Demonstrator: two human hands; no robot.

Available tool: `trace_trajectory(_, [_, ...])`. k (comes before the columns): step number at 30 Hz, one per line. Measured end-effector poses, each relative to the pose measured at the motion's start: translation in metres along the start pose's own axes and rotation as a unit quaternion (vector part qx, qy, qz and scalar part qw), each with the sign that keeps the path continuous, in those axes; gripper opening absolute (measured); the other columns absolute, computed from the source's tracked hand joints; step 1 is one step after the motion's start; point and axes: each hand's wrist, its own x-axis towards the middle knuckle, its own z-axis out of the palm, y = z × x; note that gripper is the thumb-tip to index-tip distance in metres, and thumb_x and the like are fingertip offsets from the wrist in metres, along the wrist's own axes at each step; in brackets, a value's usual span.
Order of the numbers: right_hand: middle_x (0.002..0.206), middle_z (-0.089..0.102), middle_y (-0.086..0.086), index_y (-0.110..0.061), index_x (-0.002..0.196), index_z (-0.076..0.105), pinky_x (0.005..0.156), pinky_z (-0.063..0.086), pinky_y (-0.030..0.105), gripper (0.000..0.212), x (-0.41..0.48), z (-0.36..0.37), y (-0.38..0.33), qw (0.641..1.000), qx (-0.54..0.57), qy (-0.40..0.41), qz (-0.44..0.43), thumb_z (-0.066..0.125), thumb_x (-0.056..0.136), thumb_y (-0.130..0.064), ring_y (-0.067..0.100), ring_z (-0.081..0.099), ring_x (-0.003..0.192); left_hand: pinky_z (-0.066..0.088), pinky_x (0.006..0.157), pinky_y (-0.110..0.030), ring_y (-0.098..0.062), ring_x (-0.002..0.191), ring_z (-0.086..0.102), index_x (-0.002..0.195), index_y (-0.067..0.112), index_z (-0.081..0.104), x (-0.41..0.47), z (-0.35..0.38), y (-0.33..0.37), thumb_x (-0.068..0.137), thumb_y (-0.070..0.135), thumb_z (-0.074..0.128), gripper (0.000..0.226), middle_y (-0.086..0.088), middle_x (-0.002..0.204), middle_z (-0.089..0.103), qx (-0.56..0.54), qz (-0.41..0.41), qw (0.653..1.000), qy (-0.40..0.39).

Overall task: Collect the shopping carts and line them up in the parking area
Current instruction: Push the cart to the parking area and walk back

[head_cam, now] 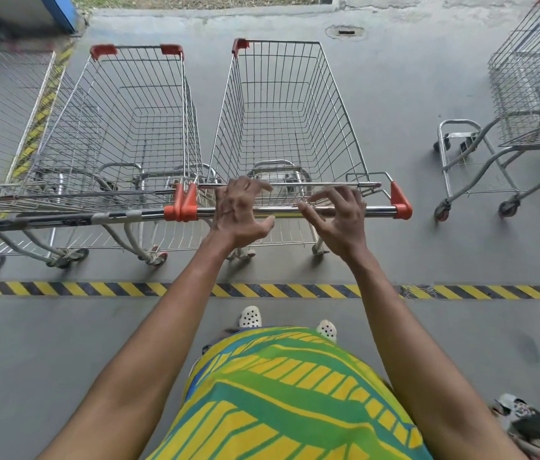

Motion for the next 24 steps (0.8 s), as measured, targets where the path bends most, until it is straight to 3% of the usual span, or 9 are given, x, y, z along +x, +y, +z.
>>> trace_trajectory(4, [0.105,0.063,-0.007,-0.024,0.092,0.073,0.093,0.037,0.036,0.028,-0.025,-0.001,-0.003,0.997,-0.006,0.071,0.015,0.073,0.088,-0.052,0.017,0.053,0.105,0.029,0.087,-0.033,-0.019,0.117,0.048,0.122,0.029,0.060,0.001,0.004,0.011,0.073,0.052,0.063,0.054,0.000,0.121,0.056,-0.008,0.033,0.999,0.022])
trace_trajectory(7, [0.118,0.063,-0.005,-0.027,0.099,0.074,0.093,0.034,0.033,0.020,-0.040,-0.002,0.001,0.996,-0.055,0.065,0.024,0.076,0.088,-0.043,0.019,0.052,0.115,0.033,0.094,-0.039,-0.019,0.116,0.049,0.119,0.028,0.061,-0.004,0.012,0.008,0.078,0.051,0.062,0.047,0.001,0.119,0.056,-0.010,0.024,0.999,0.034])
trace_trajectory(9, [0.129,0.061,-0.004,-0.026,0.108,0.073,0.099,0.035,0.034,0.020,-0.044,-0.001,0.008,0.995,-0.077,0.060,0.036,0.074,0.091,-0.036,0.020,0.048,0.123,0.032,0.100,-0.045,-0.020,0.114,0.050,0.114,0.028,0.064,-0.007,0.016,0.001,0.086,0.046,0.059,0.034,0.001,0.116,0.058,-0.005,-0.002,0.999,0.036])
trace_trajectory(13, [0.133,0.064,0.004,-0.016,0.116,0.074,0.113,0.040,0.047,0.027,-0.045,0.007,0.018,0.994,-0.053,0.093,0.023,0.064,0.093,-0.006,0.028,0.050,0.130,0.027,0.090,-0.039,-0.024,0.106,0.053,0.108,0.030,0.066,-0.010,0.025,-0.010,0.097,0.036,0.053,0.019,0.000,0.106,0.063,0.002,-0.003,0.999,0.033])
trace_trajectory(18, [0.135,0.067,0.007,-0.013,0.115,0.076,0.119,0.029,0.022,0.026,-0.045,0.010,0.015,0.993,-0.050,0.105,0.038,0.059,0.096,-0.008,0.029,0.049,0.140,0.029,0.087,-0.039,-0.026,0.097,0.059,0.111,0.028,0.067,-0.009,0.027,-0.015,0.098,0.030,0.056,0.017,-0.002,0.102,0.069,-0.009,-0.005,1.000,0.029])
trace_trajectory(24, [0.137,0.066,0.008,-0.015,0.128,0.072,0.119,0.029,0.017,0.033,-0.043,0.019,0.017,0.988,-0.080,0.126,0.039,0.065,0.098,-0.002,0.030,0.042,0.147,0.031,0.092,-0.045,-0.030,0.091,0.060,0.111,0.020,0.065,-0.012,0.032,-0.019,0.102,0.036,0.046,0.026,-0.006,0.099,0.069,0.100,0.022,0.995,0.013])
